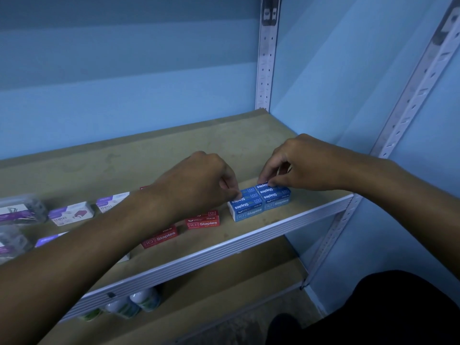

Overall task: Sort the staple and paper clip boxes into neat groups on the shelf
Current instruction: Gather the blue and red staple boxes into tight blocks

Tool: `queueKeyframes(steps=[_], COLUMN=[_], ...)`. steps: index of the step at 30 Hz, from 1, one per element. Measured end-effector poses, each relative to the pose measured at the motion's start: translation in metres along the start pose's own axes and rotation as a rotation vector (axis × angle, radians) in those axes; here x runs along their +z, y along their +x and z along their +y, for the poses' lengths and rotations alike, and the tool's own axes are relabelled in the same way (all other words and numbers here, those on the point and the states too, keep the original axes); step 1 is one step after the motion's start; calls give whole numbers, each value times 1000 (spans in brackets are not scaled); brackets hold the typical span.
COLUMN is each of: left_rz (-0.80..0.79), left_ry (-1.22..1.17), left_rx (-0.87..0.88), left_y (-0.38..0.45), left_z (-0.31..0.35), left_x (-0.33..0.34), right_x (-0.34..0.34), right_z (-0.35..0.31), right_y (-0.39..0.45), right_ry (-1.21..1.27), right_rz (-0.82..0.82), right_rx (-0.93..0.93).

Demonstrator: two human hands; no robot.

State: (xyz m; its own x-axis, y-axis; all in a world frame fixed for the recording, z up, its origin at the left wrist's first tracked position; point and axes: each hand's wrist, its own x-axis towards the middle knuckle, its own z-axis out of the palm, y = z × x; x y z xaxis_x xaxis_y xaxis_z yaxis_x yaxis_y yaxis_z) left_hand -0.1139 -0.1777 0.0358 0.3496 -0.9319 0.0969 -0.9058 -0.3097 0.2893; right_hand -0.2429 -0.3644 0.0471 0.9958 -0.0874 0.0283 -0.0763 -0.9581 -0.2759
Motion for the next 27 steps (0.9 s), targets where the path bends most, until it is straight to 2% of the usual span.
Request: queueKeyframes(steps=[8,17,27], left_rz=[32,121,185], left_ry=[31,69,204], left_rx=[10,8,-78], left_y=[1,-12,-66], left_z=[-1,-16,-63], left_x=[2,-20,-42], right_x=[-3,-10,6], right_z=[-2,-7,-58], right_y=[1,4,31], right_ry=[-15,21,188], right_rz=[-23,61,174], right_rx=[12,5,-50])
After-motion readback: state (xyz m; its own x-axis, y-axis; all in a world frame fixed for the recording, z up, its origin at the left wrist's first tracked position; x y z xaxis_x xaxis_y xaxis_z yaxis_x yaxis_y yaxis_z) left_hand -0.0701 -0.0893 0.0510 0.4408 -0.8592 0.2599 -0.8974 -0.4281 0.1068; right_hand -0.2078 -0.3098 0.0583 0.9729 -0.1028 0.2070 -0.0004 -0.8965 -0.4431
